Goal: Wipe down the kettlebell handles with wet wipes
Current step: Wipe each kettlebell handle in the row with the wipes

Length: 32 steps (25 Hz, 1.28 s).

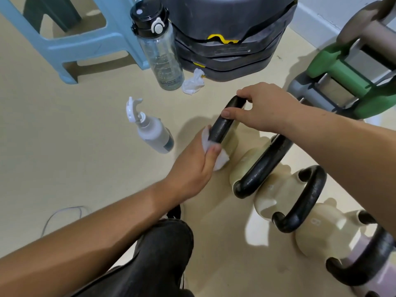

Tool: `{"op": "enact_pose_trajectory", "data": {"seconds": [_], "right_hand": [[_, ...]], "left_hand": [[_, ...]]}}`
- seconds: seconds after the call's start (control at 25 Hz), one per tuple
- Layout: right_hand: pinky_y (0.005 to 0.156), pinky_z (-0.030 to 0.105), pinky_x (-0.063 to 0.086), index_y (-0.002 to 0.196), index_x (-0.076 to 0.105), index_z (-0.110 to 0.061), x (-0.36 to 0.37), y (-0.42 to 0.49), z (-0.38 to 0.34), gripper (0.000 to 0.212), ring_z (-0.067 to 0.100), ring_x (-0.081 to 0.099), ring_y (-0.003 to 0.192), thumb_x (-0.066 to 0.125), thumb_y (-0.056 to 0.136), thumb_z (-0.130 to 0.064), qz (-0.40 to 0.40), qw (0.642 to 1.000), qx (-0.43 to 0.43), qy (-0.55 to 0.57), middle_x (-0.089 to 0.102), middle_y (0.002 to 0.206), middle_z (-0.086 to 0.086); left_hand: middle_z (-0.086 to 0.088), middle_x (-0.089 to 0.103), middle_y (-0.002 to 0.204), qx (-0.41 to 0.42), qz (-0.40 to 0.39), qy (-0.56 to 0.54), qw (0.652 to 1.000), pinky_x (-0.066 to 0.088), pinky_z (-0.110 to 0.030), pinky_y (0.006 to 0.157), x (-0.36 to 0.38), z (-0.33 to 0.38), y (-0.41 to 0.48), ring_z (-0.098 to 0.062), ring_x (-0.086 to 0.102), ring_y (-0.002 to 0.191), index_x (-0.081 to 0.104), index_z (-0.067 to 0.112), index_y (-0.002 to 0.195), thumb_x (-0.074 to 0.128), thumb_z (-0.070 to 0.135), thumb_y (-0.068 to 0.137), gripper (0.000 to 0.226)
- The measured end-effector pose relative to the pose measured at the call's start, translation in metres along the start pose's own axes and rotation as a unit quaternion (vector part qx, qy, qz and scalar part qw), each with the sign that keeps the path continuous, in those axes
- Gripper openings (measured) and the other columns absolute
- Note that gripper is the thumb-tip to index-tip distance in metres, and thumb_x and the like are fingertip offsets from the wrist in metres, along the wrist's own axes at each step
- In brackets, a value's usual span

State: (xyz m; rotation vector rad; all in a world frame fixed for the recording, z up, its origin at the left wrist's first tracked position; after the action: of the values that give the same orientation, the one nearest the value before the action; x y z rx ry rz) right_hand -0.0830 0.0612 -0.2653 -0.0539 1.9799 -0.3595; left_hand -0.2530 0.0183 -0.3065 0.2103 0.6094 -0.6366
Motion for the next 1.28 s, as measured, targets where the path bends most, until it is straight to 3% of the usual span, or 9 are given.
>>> {"op": "enact_pose_trajectory", "data": {"seconds": [0.16,0.28,0.48,0.6,0.72,0.84,1.04,1.16,1.28], "right_hand": [[0.091,0.047,0.054,0.112,0.071,-0.015,-0.002,0.003,0.001,0.052,0.029,0.064,0.108,0.055,0.090,-0.060,0.025,1.000,-0.004,0.014,0.072,0.111,0.007],[0.072,0.037,0.049,0.091,0.069,-0.015,0.002,0.008,0.000,0.050,0.029,0.063,0.089,0.052,0.090,-0.062,0.012,1.000,-0.013,0.001,0.067,0.085,0.003],[0.064,0.035,0.042,0.082,0.065,-0.016,0.003,0.011,0.001,0.051,0.027,0.057,0.078,0.053,0.089,-0.065,0.001,1.000,-0.012,0.001,0.056,0.072,0.001],[0.064,0.036,0.042,0.080,0.063,-0.015,0.004,0.011,0.002,0.051,0.029,0.057,0.078,0.053,0.089,-0.064,0.007,1.000,-0.013,0.002,0.057,0.071,0.002],[0.080,0.042,0.054,0.091,0.071,-0.013,0.003,0.011,0.003,0.052,0.029,0.064,0.092,0.056,0.088,-0.063,0.015,1.000,-0.011,0.018,0.070,0.088,0.006],[0.094,0.044,0.053,0.107,0.075,-0.015,-0.004,0.008,0.005,0.039,0.027,0.066,0.104,0.060,0.093,-0.047,0.011,0.995,0.013,0.096,0.074,0.106,0.008],[0.109,0.028,0.038,0.137,0.061,-0.027,-0.004,0.009,0.014,0.038,0.019,0.052,0.132,0.053,0.100,-0.027,-0.035,0.993,0.029,0.108,0.060,0.141,-0.004],[0.100,0.022,0.032,0.141,0.057,-0.027,-0.002,0.008,0.016,0.041,0.020,0.048,0.136,0.048,0.102,-0.020,-0.044,0.992,0.040,0.107,0.055,0.147,-0.004],[0.101,0.025,0.037,0.139,0.060,-0.019,-0.002,0.006,0.016,0.041,0.025,0.049,0.134,0.043,0.101,-0.014,-0.052,0.986,0.066,0.144,0.057,0.144,0.004]], "left_hand": [[0.004,0.060,0.099,-0.080,0.006,0.115,0.990,0.046,-0.038,0.070,0.005,0.012,0.066,-0.024,0.061,0.088,0.048,0.016,0.130,0.038,0.033,0.107,0.029],[0.007,0.064,0.123,-0.047,0.033,0.028,0.998,0.051,-0.035,0.090,0.006,0.006,0.034,-0.014,0.060,0.109,0.043,0.020,0.143,0.048,0.032,0.103,0.042],[0.039,-0.007,0.158,-0.092,0.003,0.022,0.996,0.019,-0.007,0.112,0.022,-0.037,-0.050,0.023,0.010,0.138,0.007,0.008,0.161,0.038,0.043,0.105,0.073],[0.007,0.017,0.167,-0.103,-0.001,0.016,0.995,0.029,-0.024,0.114,0.015,-0.024,-0.035,0.004,0.027,0.142,0.008,0.012,0.161,0.038,0.044,0.104,0.072],[-0.014,0.051,0.142,-0.074,-0.015,0.130,0.989,0.048,-0.041,0.089,0.008,0.001,0.029,-0.031,0.056,0.117,0.019,0.010,0.157,0.041,0.037,0.105,0.062],[-0.014,0.056,0.128,-0.104,-0.043,0.202,0.973,0.042,-0.039,0.068,0.010,0.012,0.071,-0.036,0.063,0.101,0.022,0.009,0.152,0.047,0.037,0.101,0.063],[-0.011,0.018,0.168,-0.030,-0.002,0.223,0.974,0.031,-0.039,0.118,-0.014,0.020,0.027,-0.027,0.025,0.151,0.012,0.012,0.162,0.059,0.058,0.091,0.097],[-0.013,0.036,0.159,0.024,0.077,0.202,0.976,0.035,-0.033,0.114,-0.036,0.025,-0.001,-0.025,0.036,0.146,0.041,0.007,0.152,0.058,0.035,0.100,0.061],[-0.016,0.023,0.166,0.046,-0.036,0.228,0.972,0.046,-0.045,0.108,-0.002,0.021,-0.008,-0.030,0.033,0.147,0.023,0.002,0.159,0.046,0.020,0.104,0.062]]}}
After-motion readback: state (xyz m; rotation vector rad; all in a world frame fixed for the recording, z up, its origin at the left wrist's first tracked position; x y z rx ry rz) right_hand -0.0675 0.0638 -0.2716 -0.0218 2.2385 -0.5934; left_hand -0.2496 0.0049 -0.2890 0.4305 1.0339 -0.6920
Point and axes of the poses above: each hand's wrist, its own y-axis towards the middle knuckle, its own x-axis out of the palm, z = x × y, the point moved 8 cm from there along y, towards the middle knuckle
